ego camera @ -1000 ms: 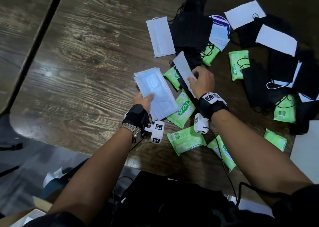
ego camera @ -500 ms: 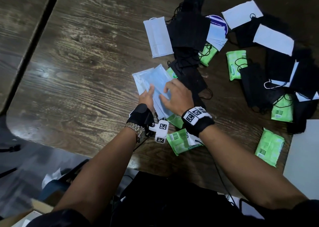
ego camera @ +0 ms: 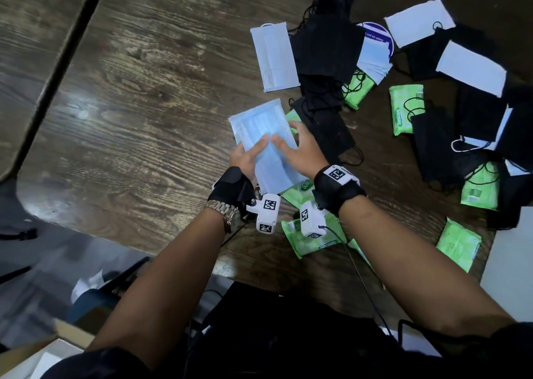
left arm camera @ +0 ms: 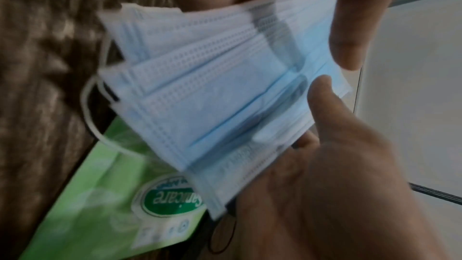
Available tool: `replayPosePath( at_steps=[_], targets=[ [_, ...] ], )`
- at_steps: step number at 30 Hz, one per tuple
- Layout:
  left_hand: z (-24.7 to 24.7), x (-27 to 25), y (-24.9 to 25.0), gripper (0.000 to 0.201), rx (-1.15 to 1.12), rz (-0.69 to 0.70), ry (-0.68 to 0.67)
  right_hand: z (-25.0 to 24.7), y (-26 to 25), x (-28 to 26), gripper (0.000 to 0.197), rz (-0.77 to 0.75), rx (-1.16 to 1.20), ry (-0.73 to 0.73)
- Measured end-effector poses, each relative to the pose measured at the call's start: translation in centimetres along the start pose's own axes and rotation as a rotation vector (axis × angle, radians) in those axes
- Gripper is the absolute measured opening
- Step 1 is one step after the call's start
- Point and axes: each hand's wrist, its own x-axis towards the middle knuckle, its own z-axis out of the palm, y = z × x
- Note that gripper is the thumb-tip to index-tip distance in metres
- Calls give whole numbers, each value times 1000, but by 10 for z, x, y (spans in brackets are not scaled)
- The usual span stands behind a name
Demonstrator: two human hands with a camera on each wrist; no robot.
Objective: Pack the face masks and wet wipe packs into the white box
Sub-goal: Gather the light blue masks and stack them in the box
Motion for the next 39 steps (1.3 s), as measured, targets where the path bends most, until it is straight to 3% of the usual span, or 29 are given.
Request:
replayPosePath(
  at_steps=[2, 6, 9, 14, 17, 19, 23, 27, 30, 34, 36, 38, 39],
  targets=[
    [6, -2, 3, 38, 25, -6, 24, 15, -3, 0, 41, 31, 90, 11],
    [-4, -2, 12, 24, 140, 29, 131, 24, -5, 10, 44, 98, 131, 131],
    [-32, -3, 24, 32, 175, 34, 220, 23, 0, 22, 36, 79, -136, 226],
    [-80, -1, 31, 34, 110, 56, 401, 45, -4, 25, 51, 39, -651, 96],
    [-88, -5, 32, 34, 111, 64, 432, 54, -9, 25, 32, 109, -643, 121],
    [-87, -8, 33, 32, 120, 61, 427, 54, -11, 24, 19, 144, -566, 123],
    [-79, -9, 32, 32, 143, 51, 397, 39, -16, 22, 13, 51, -374, 142],
    [-57, -6, 26, 29, 186, 58, 369, 19, -27, 14, 12, -173, -265, 291],
    [-35, -2, 18, 30, 174, 51, 361, 21, -36, -2, 15, -362, -379, 243],
    [-12, 10, 3, 87, 135, -96, 298, 36, -36, -29, 19, -365, -492, 30],
    [5, -2, 6, 65, 132, -93, 182, 33, -31, -36, 22, -346, -450, 1],
    [11, -5, 4, 35, 115, -28, 110, 18, -25, -39, 16, -374, -374, 151],
    [12, -6, 3, 31, 106, -6, 85, 8, -18, -37, 16, -387, -320, 246]
  ],
)
